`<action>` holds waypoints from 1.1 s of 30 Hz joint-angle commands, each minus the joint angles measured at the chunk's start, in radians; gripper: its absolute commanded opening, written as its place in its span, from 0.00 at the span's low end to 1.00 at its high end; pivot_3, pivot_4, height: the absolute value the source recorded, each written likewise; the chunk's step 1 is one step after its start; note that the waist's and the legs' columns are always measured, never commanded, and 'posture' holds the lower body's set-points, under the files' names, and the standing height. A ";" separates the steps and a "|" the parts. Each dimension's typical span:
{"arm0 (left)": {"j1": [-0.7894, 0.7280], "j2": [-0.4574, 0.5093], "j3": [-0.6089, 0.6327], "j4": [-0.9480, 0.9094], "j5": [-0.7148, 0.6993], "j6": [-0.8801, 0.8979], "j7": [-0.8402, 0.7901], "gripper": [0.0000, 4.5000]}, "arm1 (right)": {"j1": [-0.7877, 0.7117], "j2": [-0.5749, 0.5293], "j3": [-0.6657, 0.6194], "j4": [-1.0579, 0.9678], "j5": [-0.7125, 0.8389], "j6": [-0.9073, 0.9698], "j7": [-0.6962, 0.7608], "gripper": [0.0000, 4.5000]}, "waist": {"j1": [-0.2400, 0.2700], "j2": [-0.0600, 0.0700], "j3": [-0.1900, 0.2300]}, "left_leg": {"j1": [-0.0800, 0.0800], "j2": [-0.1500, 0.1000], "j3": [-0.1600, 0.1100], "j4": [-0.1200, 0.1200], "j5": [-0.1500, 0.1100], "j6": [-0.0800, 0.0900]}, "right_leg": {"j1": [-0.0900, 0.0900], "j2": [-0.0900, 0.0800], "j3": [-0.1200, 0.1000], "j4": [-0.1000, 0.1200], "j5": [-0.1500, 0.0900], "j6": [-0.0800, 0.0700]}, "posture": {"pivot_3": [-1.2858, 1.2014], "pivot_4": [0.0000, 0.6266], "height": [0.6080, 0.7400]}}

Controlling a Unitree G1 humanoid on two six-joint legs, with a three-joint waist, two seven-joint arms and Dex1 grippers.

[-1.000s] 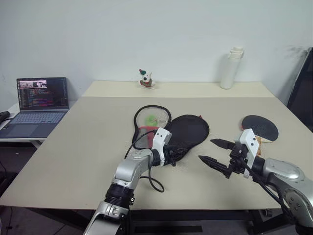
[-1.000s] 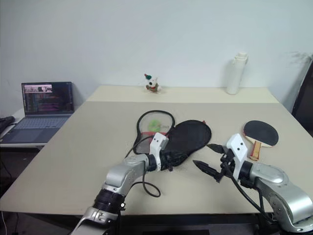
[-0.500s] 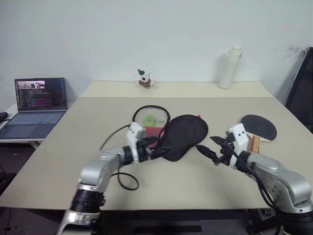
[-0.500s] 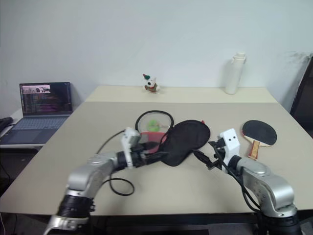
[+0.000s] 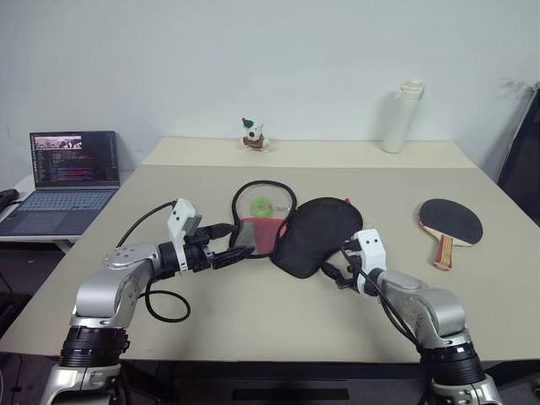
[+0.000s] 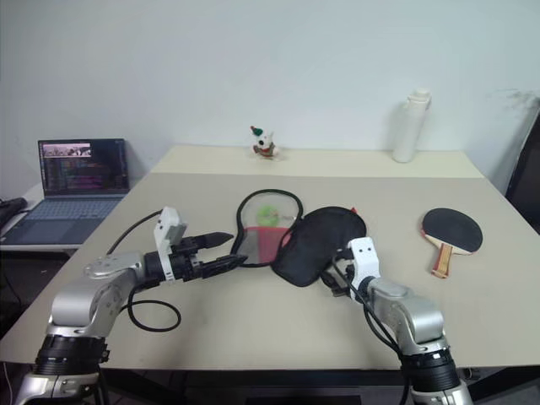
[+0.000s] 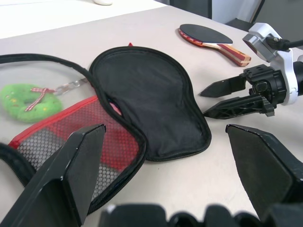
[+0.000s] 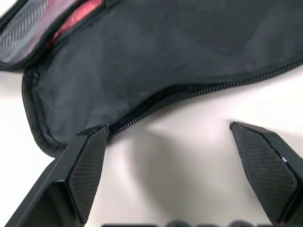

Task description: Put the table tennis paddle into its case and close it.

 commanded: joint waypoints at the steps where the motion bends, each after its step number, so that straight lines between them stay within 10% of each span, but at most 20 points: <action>1: -0.009 0.018 0.018 -0.021 -0.014 -0.019 -0.007 0.98 | -0.043 0.058 0.013 0.014 -0.001 -0.026 -0.005 1.00 | -0.005 0.000 0.000 | 0.000 0.000 0.000 0.000 0.000 0.000 | 0.000 0.000 0.000 0.000 0.000 0.000 | 0.52 0.24 1.00; 10: -0.012 0.024 0.014 -0.024 -0.015 -0.020 -0.008 0.98 | -0.082 0.138 0.038 0.079 -0.039 -0.061 -0.007 1.00 | -0.014 0.000 0.000 | -0.001 0.000 0.000 0.000 0.000 0.000 | -0.001 0.000 0.000 0.000 0.001 -0.002 | 0.52 0.24 1.00; 24: 0.012 0.025 -0.057 -0.111 -0.002 -0.072 -0.042 1.00 | -0.071 0.080 -0.141 0.014 0.036 0.120 -0.006 0.01 | -0.017 0.000 0.000 | -0.001 0.000 0.000 -0.001 0.000 0.000 | -0.002 -0.001 0.001 0.001 0.001 -0.002 | 0.52 0.24 1.00; 33: 0.015 0.027 -0.106 -0.112 0.030 -0.113 -0.067 1.00 | -0.098 -0.010 -0.210 0.030 0.078 0.206 0.026 0.01 | -0.019 0.000 0.000 | -0.001 0.000 0.001 -0.001 0.000 0.000 | -0.002 0.000 0.000 0.001 0.001 -0.001 | 0.52 0.24 1.00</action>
